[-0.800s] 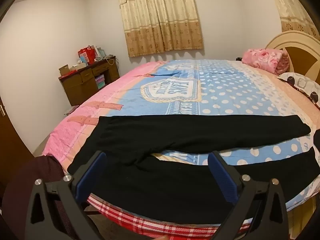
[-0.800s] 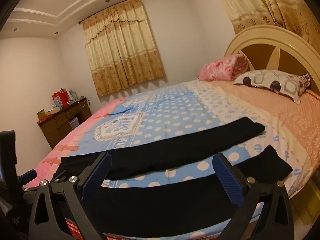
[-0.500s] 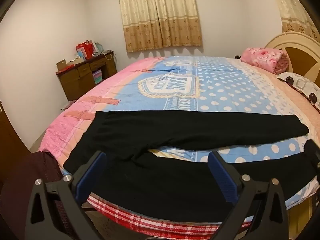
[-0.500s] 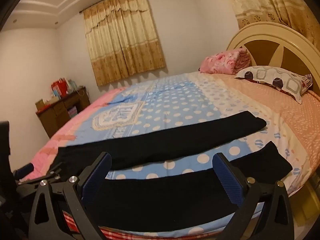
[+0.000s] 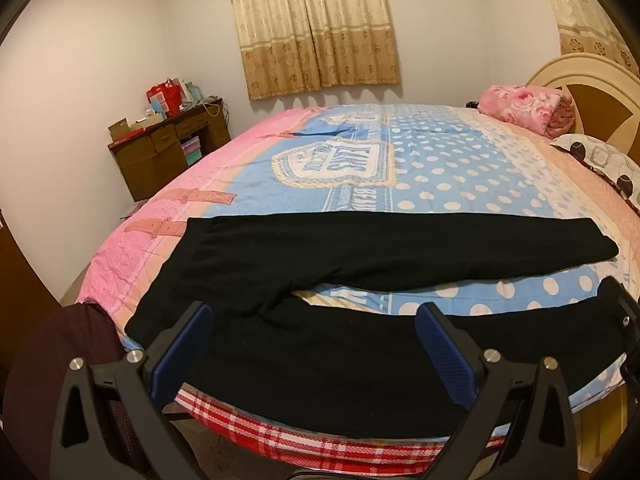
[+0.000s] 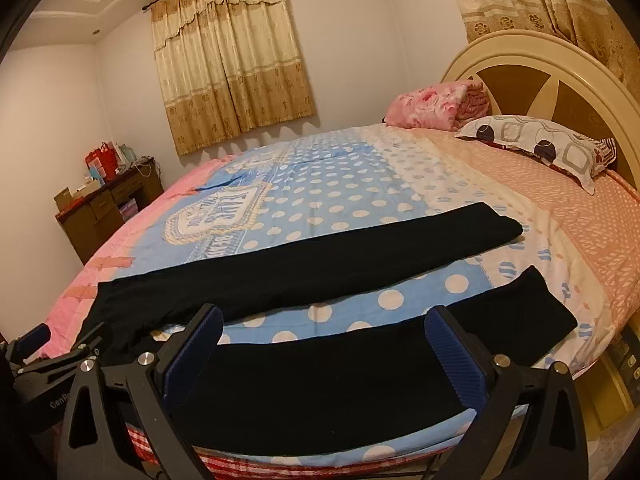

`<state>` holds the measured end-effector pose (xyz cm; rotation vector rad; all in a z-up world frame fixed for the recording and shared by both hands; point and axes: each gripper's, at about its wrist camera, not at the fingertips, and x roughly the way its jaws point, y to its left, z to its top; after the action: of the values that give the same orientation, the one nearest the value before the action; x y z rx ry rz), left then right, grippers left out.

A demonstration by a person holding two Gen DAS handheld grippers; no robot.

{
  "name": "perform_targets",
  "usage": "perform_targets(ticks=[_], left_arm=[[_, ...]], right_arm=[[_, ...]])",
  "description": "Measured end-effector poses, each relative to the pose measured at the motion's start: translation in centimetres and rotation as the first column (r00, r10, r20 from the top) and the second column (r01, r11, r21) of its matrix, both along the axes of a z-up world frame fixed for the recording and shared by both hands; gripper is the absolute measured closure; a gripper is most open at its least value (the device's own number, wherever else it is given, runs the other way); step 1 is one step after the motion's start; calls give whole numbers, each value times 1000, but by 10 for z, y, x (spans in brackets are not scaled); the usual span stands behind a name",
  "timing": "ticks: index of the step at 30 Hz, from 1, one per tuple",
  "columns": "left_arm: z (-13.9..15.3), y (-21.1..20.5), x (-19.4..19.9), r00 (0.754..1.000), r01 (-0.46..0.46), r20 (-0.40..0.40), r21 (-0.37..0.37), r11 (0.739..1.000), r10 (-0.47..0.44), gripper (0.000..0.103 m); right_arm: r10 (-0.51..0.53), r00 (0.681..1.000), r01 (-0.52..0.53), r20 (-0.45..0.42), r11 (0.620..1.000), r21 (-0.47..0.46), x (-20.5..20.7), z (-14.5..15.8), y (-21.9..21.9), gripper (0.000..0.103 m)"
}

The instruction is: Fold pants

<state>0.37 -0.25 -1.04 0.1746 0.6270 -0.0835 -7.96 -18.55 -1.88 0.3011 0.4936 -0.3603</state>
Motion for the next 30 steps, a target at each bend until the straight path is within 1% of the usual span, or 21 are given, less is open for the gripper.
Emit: perform_targets(ticks=[30], left_arm=[[-2,3,3,1000,6,-10,4,1000,-6,0]], right_arm=[[-15,1000,15,-10,1000,-10,0,-4,-4,1]])
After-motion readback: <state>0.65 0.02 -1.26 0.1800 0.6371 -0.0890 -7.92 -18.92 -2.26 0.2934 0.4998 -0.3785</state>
